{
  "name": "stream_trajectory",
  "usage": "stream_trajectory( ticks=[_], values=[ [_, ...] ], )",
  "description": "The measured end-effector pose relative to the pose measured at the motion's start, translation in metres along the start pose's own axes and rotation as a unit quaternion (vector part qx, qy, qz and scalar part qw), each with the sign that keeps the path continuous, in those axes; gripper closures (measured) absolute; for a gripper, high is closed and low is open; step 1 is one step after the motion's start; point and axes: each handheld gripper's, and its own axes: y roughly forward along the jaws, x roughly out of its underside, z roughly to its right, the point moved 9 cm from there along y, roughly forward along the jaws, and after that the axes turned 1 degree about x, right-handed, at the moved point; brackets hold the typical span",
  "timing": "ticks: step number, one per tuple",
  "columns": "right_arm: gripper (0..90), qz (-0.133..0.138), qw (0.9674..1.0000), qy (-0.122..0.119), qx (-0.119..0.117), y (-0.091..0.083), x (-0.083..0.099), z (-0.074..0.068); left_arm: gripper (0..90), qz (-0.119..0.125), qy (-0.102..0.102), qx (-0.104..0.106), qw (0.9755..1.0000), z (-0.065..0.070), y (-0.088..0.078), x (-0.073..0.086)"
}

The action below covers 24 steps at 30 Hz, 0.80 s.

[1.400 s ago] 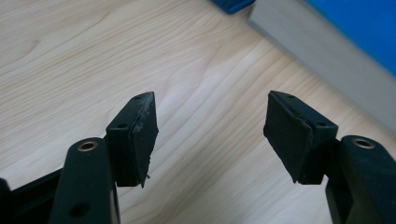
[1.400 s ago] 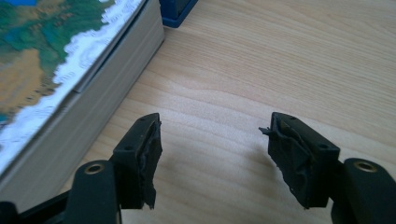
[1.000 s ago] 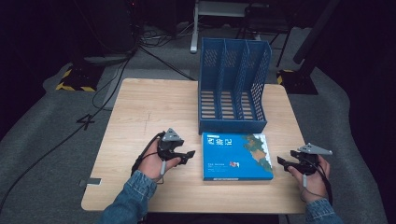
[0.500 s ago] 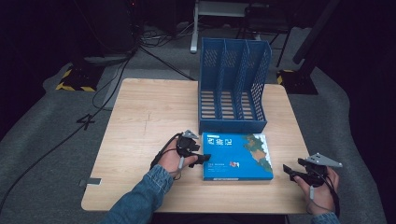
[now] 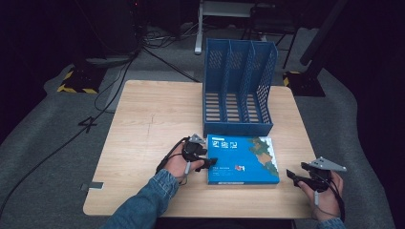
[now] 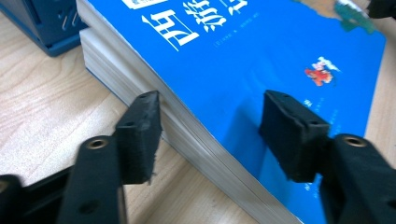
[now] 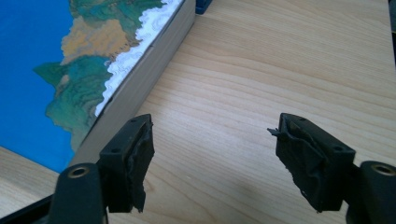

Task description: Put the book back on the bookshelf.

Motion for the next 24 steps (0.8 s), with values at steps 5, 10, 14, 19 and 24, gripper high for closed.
stream_trajectory(
  ticks=[5,10,14,19,24],
  values=[
    [30.2,0.001,0.9999,-0.008,-0.01,0.002,-0.004,-0.007,43.5,-0.003,-0.008,0.028,0.9996,0.013,-0.003,0.001],
    [30.1,0.02,0.9993,-0.018,-0.025,-0.003,-0.014,-0.02,40.8,-0.018,0.003,0.041,0.999,0.026,0.003,0.01],
    [25.1,0.063,0.9944,-0.064,-0.056,-0.011,-0.032,-0.05,33.5,-0.017,0.009,0.053,0.9984,0.028,0.004,0.01],
    [22.4,0.083,0.9863,-0.108,-0.093,-0.01,-0.042,-0.086,40.9,-0.019,0.028,0.029,0.999,0.027,0.004,0.011],
    [19.9,0.083,0.9782,-0.145,-0.124,-0.003,-0.045,-0.117,50.6,-0.025,0.027,0.033,0.9988,0.031,0.006,0.009]
  ],
)
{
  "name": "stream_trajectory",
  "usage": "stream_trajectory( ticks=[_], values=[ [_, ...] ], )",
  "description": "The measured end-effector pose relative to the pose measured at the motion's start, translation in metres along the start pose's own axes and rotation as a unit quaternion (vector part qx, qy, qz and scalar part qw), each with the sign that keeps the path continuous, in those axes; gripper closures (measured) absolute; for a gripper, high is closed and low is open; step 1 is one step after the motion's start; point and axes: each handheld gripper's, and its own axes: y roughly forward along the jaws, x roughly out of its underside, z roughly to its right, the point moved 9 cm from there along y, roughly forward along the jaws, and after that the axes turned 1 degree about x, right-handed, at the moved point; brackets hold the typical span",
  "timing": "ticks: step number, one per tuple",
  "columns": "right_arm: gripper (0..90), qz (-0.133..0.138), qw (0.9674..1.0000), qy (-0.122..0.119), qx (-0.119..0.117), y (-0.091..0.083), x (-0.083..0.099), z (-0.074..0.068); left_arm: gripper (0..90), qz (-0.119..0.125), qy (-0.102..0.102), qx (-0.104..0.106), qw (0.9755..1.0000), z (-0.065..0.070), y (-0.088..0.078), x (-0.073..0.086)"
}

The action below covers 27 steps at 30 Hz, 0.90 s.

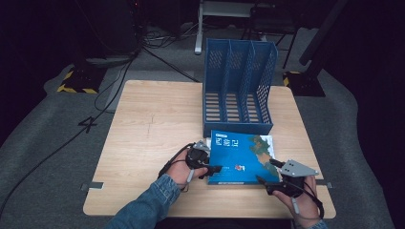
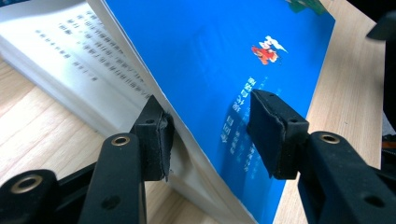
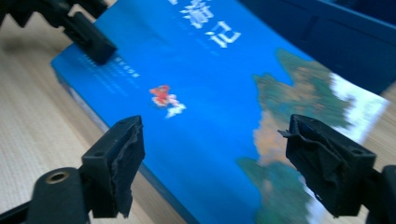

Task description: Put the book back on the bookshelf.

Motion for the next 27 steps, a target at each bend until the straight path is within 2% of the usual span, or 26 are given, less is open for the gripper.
stream_trajectory(
  ticks=[2,6,7,10,11,12,14,19,22,27],
  values=[
    [20.9,-0.007,0.9999,-0.013,-0.007,0.006,0.0,-0.007,52.2,-0.002,0.005,-0.003,1.0,0.001,-0.001,-0.002],
    [21.0,-0.019,0.9991,-0.035,-0.012,0.013,0.001,-0.018,69.7,0.001,-0.016,0.013,0.9998,0.003,-0.006,-0.006],
    [20.8,-0.021,0.9989,-0.042,-0.011,0.014,0.001,-0.02,73.0,-0.002,-0.016,0.017,0.9997,0.003,-0.008,-0.007],
    [20.3,-0.025,0.9983,-0.051,-0.014,0.018,0.0,-0.025,77.9,-0.009,-0.037,0.031,0.9988,0.005,-0.01,-0.01],
    [20.3,-0.036,0.9978,-0.053,-0.012,0.02,0.002,-0.027,79.2,-0.009,-0.043,0.035,0.9984,0.005,-0.011,-0.011],
    [20.3,-0.05,0.9973,-0.053,-0.009,0.02,0.005,-0.027,79.9,-0.009,-0.047,0.039,0.9981,0.006,-0.012,-0.013],
    [20.5,-0.053,0.9969,-0.058,-0.008,0.022,0.006,-0.029,81.0,-0.004,-0.056,0.045,0.9974,0.007,-0.014,-0.016],
    [19.7,-0.049,0.9956,-0.08,0.0,0.024,0.004,-0.033,81.6,0.001,-0.059,0.049,0.997,0.01,-0.019,-0.026],
    [17.4,-0.069,0.9931,-0.095,-0.002,0.029,0.009,-0.033,81.7,-0.005,-0.059,0.049,0.9971,0.011,-0.02,-0.03],
    [16.0,-0.058,0.9922,-0.11,0.009,0.034,0.008,-0.034,81.7,0.0,-0.058,0.056,0.9968,0.013,-0.024,-0.035]
  ],
)
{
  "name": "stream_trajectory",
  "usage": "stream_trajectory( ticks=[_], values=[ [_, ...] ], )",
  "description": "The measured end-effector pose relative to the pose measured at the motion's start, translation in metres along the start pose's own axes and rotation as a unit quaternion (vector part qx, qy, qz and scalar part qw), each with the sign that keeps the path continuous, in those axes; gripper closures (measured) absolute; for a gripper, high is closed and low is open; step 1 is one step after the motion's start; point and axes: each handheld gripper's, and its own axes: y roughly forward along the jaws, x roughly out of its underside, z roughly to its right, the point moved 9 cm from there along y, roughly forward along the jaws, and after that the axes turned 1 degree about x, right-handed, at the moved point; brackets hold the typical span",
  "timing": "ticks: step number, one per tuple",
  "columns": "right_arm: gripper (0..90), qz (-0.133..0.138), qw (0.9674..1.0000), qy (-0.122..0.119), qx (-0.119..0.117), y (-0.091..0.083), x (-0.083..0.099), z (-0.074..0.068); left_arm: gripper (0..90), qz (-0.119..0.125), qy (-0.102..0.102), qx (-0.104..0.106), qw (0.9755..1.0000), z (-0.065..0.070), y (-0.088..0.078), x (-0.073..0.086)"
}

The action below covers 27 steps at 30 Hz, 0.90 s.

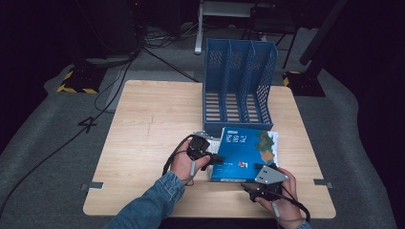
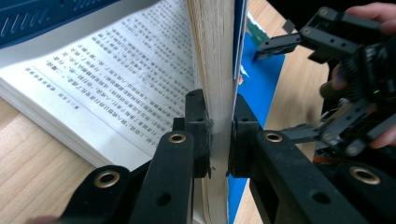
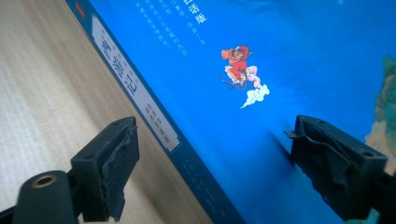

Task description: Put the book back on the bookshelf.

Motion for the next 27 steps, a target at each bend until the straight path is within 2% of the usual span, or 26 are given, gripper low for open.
stream_trajectory(
  ticks=[3,5,7,10,12,17,20,23,27],
  values=[
    [15.4,0.002,0.9996,-0.02,0.022,0.004,0.0,0.001,81.7,-0.001,-0.003,0.005,1.0,0.003,-0.001,-0.005],
    [12.1,0.011,0.9993,-0.018,0.03,0.006,-0.001,0.001,81.7,-0.002,-0.004,0.004,1.0,0.006,-0.002,-0.01],
    [8.6,0.022,0.9988,-0.014,0.042,0.008,-0.002,0.003,81.8,-0.003,0.005,0.002,1.0,0.01,-0.004,-0.015],
    [3.9,0.028,0.9976,-0.02,0.06,0.01,-0.003,0.005,81.8,-0.001,0.012,-0.001,0.9999,0.015,-0.005,-0.021],
    [3.9,0.028,0.9968,-0.026,0.07,0.012,-0.003,0.007,81.8,-0.001,0.011,-0.001,0.9999,0.016,-0.005,-0.023],
    [4.4,0.025,0.9924,-0.068,0.1,0.018,-0.002,0.014,81.8,0.0,0.006,0.0,1.0,0.015,-0.005,-0.025],
    [4.2,0.024,0.9918,-0.073,0.102,0.021,-0.002,0.016,81.8,0.003,0.003,0.003,1.0,0.015,-0.005,-0.027],
    [2.5,0.016,0.9902,-0.089,0.106,0.024,-0.003,0.018,81.7,0.0,0.002,0.002,1.0,0.015,-0.005,-0.027],
    [0.2,0.012,0.9895,-0.09,0.113,0.027,-0.004,0.017,81.8,0.004,0.001,0.01,0.9999,0.016,-0.005,-0.03]
  ],
)
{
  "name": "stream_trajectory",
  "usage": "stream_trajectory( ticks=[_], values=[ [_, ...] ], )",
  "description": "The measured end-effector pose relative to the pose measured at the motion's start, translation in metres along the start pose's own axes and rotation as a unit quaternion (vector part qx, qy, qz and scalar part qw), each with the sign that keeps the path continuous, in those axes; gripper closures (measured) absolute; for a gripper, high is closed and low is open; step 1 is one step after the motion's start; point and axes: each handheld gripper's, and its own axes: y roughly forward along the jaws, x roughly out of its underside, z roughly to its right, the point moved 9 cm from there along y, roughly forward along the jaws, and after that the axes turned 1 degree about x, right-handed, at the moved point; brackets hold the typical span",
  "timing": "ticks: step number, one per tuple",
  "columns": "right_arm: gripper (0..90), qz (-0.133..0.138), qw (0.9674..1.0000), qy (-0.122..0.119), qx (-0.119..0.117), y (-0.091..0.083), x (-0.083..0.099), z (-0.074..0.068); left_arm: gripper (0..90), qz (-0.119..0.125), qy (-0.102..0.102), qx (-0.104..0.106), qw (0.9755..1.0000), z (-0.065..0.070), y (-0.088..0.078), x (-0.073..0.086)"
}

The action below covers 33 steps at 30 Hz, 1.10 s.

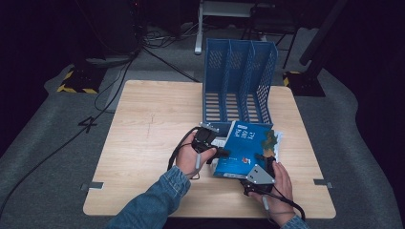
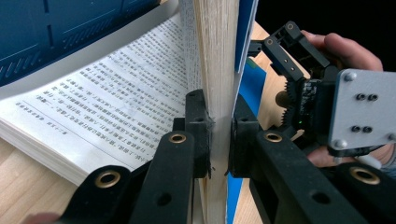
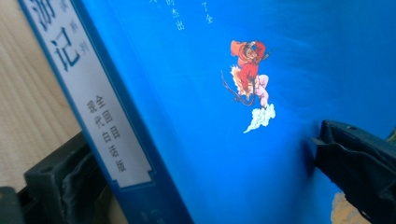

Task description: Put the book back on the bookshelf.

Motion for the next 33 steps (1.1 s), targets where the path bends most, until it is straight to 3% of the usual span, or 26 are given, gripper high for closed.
stream_trajectory(
  ticks=[5,11,17,21,27,33],
  values=[
    [0.6,-0.002,0.9998,-0.001,0.021,0.005,-0.003,0.006,81.7,0.0,-0.003,0.012,0.9999,0.001,0.001,-0.004],
    [0.5,-0.024,0.9984,-0.029,0.041,0.013,-0.002,0.012,81.6,0.001,-0.006,0.016,0.9999,0.0,0.006,-0.008],
    [0.0,-0.023,0.9988,-0.026,0.036,0.021,0.001,0.014,81.4,0.003,-0.015,0.012,0.9998,-0.004,0.009,-0.006],
    [0.0,-0.015,0.9988,-0.028,0.037,0.023,0.001,0.014,81.3,0.005,-0.018,0.009,0.9998,-0.004,0.009,-0.005],
    [0.0,0.016,0.999,-0.012,0.041,0.025,0.001,0.012,80.7,0.009,-0.018,-0.001,0.9998,-0.006,0.009,-0.003],
    [0.0,0.026,0.9984,-0.03,0.04,0.027,-0.004,0.009,80.4,0.011,-0.015,-0.007,0.9998,-0.006,0.009,-0.002]
  ],
)
